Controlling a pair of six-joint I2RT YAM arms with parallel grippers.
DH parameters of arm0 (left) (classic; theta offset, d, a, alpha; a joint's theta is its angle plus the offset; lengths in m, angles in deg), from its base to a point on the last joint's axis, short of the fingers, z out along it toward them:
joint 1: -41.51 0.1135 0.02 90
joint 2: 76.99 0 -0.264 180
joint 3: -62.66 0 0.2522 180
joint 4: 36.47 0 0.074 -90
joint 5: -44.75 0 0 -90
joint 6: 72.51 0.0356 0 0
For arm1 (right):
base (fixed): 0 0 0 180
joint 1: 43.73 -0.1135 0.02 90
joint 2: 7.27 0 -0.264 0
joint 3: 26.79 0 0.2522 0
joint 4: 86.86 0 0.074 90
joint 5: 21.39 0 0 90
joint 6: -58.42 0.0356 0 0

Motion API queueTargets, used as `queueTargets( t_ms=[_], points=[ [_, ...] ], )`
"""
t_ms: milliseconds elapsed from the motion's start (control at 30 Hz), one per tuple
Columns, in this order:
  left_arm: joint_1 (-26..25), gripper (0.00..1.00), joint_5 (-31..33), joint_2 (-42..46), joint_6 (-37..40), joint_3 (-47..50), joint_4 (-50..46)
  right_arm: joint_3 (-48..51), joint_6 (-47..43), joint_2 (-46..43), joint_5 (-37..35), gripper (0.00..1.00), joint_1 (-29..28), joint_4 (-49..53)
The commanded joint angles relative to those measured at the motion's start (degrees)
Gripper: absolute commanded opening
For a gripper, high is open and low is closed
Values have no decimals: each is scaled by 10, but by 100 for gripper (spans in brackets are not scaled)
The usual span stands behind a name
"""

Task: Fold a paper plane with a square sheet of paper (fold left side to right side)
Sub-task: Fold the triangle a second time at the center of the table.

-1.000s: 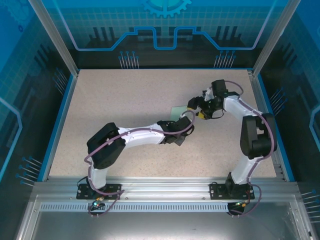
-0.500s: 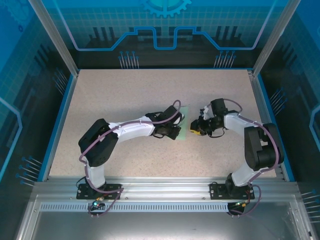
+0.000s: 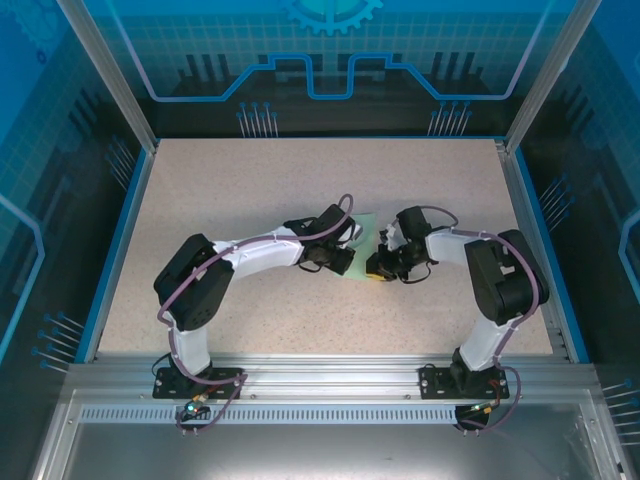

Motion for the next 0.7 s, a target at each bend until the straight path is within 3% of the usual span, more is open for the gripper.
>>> queueTargets(
  t_ms=[0, 667],
  points=[
    [6, 12, -2, 2, 23, -23, -28, -11, -10, 15, -29, 14, -9, 26],
    [20, 15, 26, -49, 67, -84, -77, -35, -32, 43, -62, 13, -15, 74]
  ],
)
